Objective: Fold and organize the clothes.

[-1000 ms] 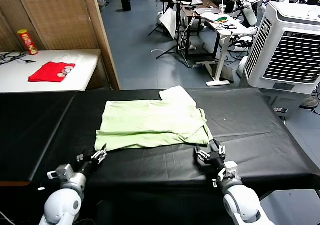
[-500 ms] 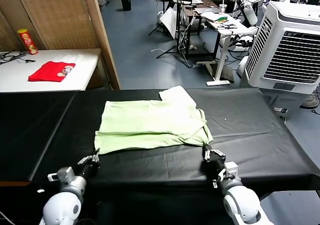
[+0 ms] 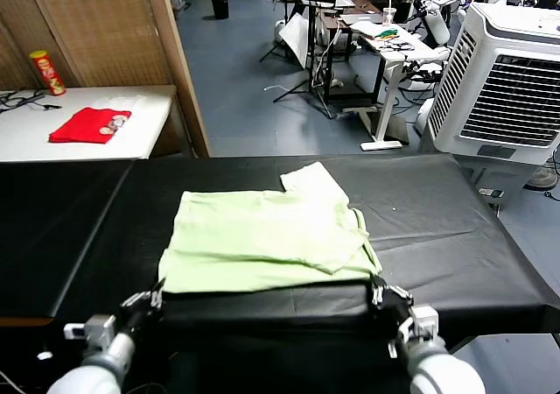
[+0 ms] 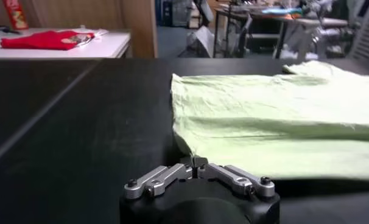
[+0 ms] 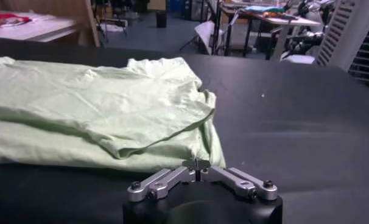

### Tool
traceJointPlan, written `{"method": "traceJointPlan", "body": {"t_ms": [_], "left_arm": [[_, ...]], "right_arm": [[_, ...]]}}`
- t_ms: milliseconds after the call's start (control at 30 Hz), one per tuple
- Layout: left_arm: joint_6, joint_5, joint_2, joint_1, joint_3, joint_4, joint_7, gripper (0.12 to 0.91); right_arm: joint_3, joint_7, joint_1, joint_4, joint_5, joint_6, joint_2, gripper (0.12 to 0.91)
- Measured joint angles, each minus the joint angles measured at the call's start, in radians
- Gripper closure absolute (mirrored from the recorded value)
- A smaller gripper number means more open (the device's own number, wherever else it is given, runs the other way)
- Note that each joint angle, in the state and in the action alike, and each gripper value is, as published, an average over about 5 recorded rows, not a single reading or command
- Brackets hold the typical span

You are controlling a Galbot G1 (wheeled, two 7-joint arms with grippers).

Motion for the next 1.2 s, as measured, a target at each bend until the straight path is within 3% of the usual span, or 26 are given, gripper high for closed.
{"method": "traceJointPlan", "body": {"t_ms": [67, 233, 367, 467, 600, 700, 900, 1033, 1200], "left_arm": [[-0.004, -0.004, 0.006, 0.033, -0.011, -0.016, -0.004, 0.901], [0.001, -0.026, 0.006, 0.077, -0.028, -0.047, -0.027, 0.883], [0.037, -0.063, 0.012, 0.101, -0.041, -0.071, -0.056, 0.723], [0.071, -0.095, 0.028, 0.113, -0.059, -0.098, -0.076, 0.555], [0.087, -0.161, 0.048, 0.094, -0.075, -0.141, -0.111, 0.335], [0.082, -0.201, 0.059, 0.035, -0.066, -0.148, -0.136, 0.25], [0.083, -0.293, 0.115, -0.194, -0.01, -0.065, -0.175, 0.232], [0.085, -0.347, 0.155, -0.385, 0.056, 0.047, -0.203, 0.232], [0.096, -0.4, 0.189, -0.592, 0.161, 0.215, -0.199, 0.232]], "right_arm": [[0.001, -0.001, -0.018, 0.015, -0.002, -0.006, 0.004, 0.815], [0.01, -0.003, -0.053, 0.048, -0.006, -0.035, 0.0, 0.559], [0.03, -0.001, -0.069, 0.089, 0.016, -0.049, -0.017, 0.35], [0.056, -0.01, -0.059, 0.116, 0.058, -0.035, -0.035, 0.252], [0.083, -0.029, 0.016, 0.105, 0.104, 0.026, -0.071, 0.229], [0.074, -0.029, 0.134, 0.041, 0.143, 0.083, -0.107, 0.227], [-0.019, -0.018, 0.449, -0.189, 0.178, 0.164, -0.15, 0.227], [-0.115, -0.003, 0.656, -0.377, 0.193, 0.168, -0.14, 0.227], [-0.255, -0.003, 0.895, -0.635, 0.27, 0.157, -0.108, 0.227]]}}
